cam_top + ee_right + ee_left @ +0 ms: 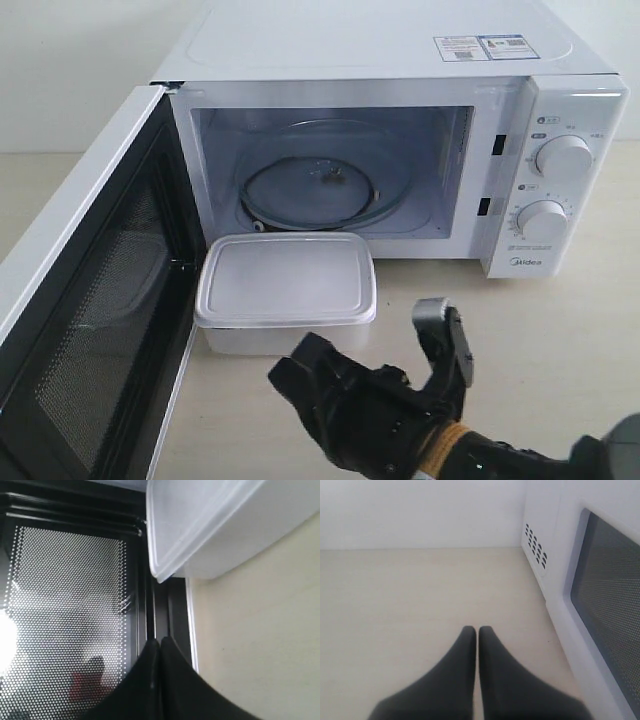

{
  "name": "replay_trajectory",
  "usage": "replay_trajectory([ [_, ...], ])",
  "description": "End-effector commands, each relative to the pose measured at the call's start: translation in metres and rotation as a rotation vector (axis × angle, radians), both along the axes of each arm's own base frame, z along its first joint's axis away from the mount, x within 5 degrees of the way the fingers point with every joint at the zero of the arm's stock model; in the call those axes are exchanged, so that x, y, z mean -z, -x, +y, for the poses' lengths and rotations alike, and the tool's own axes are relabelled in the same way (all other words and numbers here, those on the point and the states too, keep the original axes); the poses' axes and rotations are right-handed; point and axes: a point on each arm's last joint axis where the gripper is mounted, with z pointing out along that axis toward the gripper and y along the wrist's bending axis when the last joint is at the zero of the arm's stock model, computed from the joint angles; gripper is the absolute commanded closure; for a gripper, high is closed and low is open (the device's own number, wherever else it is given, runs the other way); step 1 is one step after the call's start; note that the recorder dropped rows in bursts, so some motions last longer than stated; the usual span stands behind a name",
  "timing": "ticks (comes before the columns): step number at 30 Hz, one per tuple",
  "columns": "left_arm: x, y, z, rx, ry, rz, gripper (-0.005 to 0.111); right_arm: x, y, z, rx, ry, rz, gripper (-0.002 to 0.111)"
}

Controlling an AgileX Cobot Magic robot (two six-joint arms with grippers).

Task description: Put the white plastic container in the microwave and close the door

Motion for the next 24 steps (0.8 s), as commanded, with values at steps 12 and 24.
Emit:
replay_trajectory([
  [12, 0.001, 0.0, 0.0, -0.002, 0.013, -0.002, 0.102, 0.01, -0.017, 0.018, 0.051, 0.066, 0.107, 0.071],
  [24, 0.001, 0.0, 0.0, -0.002, 0.013, -0.002, 0.102, 0.006, -0.033, 0.017, 0.251, 0.006, 0.167, 0.06],
])
